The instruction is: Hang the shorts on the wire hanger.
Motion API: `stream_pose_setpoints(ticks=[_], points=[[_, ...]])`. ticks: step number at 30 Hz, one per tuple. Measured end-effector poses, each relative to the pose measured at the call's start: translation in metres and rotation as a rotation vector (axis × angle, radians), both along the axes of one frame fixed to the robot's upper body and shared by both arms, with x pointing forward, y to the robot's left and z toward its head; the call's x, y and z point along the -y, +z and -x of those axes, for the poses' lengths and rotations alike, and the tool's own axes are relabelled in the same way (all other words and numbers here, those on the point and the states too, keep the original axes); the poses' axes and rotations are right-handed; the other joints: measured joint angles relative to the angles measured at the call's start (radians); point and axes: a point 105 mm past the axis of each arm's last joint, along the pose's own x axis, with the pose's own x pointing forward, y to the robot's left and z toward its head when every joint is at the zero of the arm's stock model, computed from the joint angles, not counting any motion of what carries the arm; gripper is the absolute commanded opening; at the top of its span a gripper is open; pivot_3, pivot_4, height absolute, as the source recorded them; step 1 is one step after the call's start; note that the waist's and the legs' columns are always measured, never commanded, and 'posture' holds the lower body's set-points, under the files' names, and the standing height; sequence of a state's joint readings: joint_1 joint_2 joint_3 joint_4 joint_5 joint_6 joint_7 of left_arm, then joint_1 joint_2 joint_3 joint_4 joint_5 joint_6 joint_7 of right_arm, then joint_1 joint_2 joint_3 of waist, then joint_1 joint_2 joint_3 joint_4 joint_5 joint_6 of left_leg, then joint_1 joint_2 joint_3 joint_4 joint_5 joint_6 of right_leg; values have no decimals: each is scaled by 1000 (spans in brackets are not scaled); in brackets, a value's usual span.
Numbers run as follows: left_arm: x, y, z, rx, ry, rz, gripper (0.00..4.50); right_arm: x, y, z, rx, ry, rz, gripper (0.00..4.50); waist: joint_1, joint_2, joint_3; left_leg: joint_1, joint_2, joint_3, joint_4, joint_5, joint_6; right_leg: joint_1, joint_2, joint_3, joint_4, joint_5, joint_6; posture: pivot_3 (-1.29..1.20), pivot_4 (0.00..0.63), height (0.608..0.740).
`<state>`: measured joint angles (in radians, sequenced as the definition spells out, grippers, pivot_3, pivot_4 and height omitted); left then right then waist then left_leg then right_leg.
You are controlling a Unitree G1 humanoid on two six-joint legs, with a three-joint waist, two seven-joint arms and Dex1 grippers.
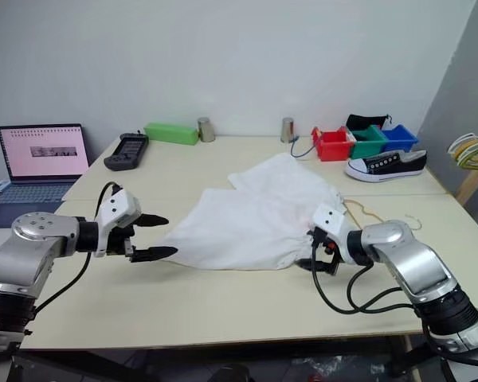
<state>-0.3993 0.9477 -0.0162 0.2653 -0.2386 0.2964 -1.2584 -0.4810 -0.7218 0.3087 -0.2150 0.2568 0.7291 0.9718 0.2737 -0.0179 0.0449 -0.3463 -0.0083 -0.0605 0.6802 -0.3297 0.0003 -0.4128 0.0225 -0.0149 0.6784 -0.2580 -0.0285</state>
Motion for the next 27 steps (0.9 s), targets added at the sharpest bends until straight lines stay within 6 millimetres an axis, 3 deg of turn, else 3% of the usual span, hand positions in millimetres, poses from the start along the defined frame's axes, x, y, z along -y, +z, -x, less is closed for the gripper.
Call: stream_pose_setpoints(ticks=[5, 11, 18, 27], points=[[-21, -26, -6, -32, -2, -107, 4500, 5, -19, -19, 36, 7, 82, 4491, 33, 0, 0, -1, 0, 4, 0, 0, 0, -2, 0, 0, 0, 0, -1, 458, 0, 740], [-15, -49, -17, -27, -53, -150, 4500, 10, -39, -22, 28, 43, 191, 4491, 95, -2, -1, -9, 1, 5, 1, 0, 0, -9, 0, 0, 1, 4, -6, 456, 0, 740], [-6, -53, -33, 39, -62, -150, 4500, 14, -48, -20, 16, 77, 260, 4491, 155, -2, -1, -10, -1, 5, 2, 0, 0, -10, 0, -2, 0, 4, -7, 439, 0, 740], [10, -60, -47, 85, -66, -136, 4500, 22, -41, -20, 27, 71, 280, 4491, 190, -2, -1, -11, -5, 4, 2, -1, -1, -10, 0, -6, -1, 5, -6, 429, 0, 740]])
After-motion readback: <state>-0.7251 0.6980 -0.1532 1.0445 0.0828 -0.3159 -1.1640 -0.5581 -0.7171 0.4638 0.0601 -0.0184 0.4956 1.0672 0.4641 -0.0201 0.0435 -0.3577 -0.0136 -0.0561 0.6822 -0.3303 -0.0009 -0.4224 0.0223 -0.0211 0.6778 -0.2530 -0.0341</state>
